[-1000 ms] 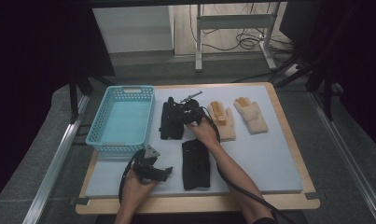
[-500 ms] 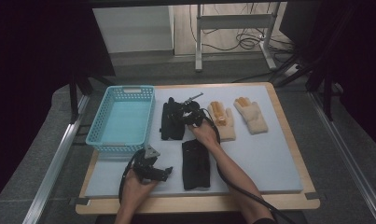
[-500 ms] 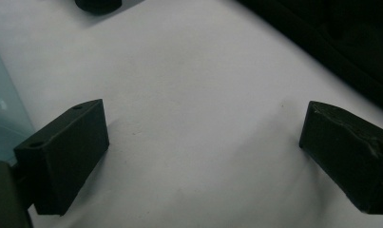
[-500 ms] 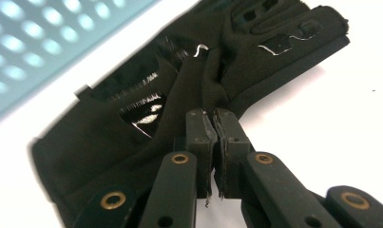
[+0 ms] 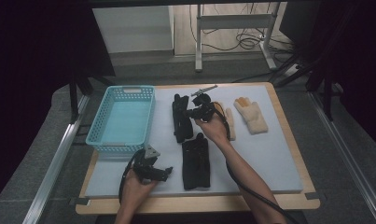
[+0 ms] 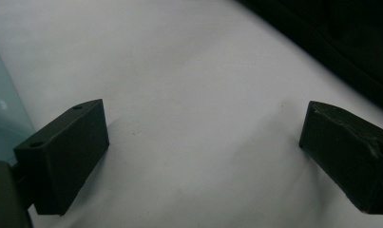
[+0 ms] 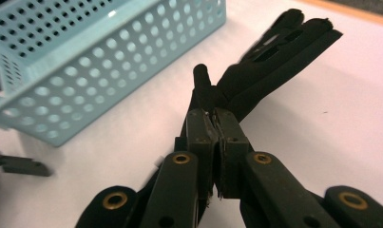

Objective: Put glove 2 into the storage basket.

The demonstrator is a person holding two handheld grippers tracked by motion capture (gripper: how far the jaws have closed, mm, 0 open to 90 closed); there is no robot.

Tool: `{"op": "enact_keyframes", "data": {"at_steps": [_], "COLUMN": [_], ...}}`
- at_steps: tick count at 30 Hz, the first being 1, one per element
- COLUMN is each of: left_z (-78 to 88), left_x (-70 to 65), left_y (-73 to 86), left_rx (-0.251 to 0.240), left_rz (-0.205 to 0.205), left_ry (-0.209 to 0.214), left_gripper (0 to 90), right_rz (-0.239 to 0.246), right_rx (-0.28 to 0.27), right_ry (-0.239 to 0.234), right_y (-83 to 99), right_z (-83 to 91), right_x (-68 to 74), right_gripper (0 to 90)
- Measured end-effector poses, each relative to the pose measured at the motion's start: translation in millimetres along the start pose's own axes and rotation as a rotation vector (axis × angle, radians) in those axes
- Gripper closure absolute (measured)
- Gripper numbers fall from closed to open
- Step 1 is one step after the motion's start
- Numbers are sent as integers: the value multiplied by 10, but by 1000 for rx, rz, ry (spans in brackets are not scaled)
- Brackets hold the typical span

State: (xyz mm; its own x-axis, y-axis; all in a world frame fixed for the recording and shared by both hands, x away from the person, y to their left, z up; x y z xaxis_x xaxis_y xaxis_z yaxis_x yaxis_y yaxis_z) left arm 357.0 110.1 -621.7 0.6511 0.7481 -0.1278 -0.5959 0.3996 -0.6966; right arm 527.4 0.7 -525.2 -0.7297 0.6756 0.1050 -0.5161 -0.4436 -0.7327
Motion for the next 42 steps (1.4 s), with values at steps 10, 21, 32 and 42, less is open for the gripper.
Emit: {"op": "enact_keyframes", "data": {"at_steps": [10,21,32,42], "left_z": [-1,-1,-1,-1], "left_x": [0,-1,-1,-3], "left_y": [-1,-2,-2,-3], "left_rx": [-1,-1,-1,-4], "left_rz": [0,-1,3,5], "left_ry": [0,0,-2,-2], "left_gripper": [30,30,30,31], "right_rz": [19,89,117,195], "right_rx": [-25,11,114,108], "right_ry": [7,84,98,-28], "right_y": [-35,308,773,686], "right_z": [610,1166,976,622], "right_x": [38,-15,26,622], "right_gripper": [854,854,839,637]}}
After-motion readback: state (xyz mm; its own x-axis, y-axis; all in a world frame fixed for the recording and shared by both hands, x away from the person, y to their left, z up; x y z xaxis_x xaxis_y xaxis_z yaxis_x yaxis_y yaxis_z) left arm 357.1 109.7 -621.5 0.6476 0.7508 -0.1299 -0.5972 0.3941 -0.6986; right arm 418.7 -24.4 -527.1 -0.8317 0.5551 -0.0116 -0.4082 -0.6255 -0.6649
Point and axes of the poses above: each handheld gripper's, and its own axes: z roughly backward along the jaws, y roughly out of its underside, x roughly to its left, the point moved 10 cm from there along -z, roughly forward along the jaws, and after that the axes turned 7 degrees about y, right-handed, at the moved point
